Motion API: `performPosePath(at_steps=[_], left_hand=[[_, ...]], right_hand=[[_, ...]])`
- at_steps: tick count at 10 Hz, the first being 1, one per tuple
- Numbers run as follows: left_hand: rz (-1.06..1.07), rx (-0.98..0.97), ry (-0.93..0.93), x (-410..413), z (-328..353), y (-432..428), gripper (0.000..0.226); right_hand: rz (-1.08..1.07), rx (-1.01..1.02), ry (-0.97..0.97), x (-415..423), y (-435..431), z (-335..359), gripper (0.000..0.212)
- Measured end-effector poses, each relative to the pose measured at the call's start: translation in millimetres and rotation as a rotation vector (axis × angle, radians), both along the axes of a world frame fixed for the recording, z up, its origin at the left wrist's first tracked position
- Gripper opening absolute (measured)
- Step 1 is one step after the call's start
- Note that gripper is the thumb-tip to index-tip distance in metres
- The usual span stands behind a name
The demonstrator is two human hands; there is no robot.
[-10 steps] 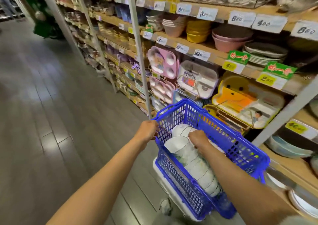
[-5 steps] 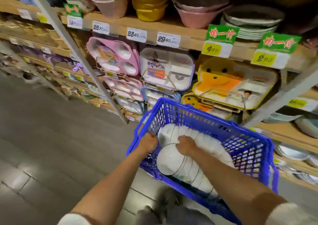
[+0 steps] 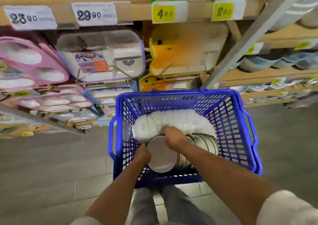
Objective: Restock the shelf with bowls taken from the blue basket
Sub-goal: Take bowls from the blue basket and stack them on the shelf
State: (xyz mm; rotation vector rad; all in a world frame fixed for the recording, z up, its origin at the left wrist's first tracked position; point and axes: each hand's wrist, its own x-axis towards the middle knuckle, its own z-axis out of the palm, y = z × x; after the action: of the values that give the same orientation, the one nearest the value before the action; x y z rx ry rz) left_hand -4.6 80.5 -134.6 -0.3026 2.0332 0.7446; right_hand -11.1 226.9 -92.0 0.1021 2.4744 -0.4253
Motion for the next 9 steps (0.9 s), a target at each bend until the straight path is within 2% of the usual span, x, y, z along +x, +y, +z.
performPosePath(at_steps=[2, 3, 4, 5, 6, 7, 8, 9], left_hand=[[-0.165, -0.037, 0.1, -12.5, 18.4, -5.9, 0.047], [-0.183, 0.013, 0.152, -23.3, 35.6, -9.6, 0.058], [-0.083, 0.085, 0.174, -41.3, 65.7, -11.3, 0.054], [0.084, 0.205, 0.173, -63.1, 102.4, -7.6, 0.038], [0.149, 0.319, 0.216, -76.8, 144.3, -1.6, 0.016], [0.119, 0.416, 0.272, -83.1, 179.2, 7.5, 0.032], [0.103, 0.484, 0.271, -84.6, 206.2, 17.8, 0.032], [0.056, 0.541, 0.341, -76.6, 250.4, 33.0, 0.025]], right_hand=[[-0.145, -0.097, 0.008, -0.5, 6.9, 7.5, 0.044], [-0.36, -0.28, 0.063, -5.3, 7.9, 24.7, 0.041], [-0.577, -0.504, 0.175, -6.4, 11.7, 52.4, 0.04], [-0.856, -0.788, 0.305, -1.0, 14.5, 81.7, 0.043], [-1.002, -0.96, 0.466, 5.0, 10.2, 105.6, 0.05], [-1.061, -0.991, 0.658, 6.0, 1.9, 129.1, 0.054], [-1.192, -0.977, 0.825, -1.4, 3.4, 158.5, 0.051], [-1.353, -1.032, 0.889, -0.1, 17.7, 194.2, 0.051]])
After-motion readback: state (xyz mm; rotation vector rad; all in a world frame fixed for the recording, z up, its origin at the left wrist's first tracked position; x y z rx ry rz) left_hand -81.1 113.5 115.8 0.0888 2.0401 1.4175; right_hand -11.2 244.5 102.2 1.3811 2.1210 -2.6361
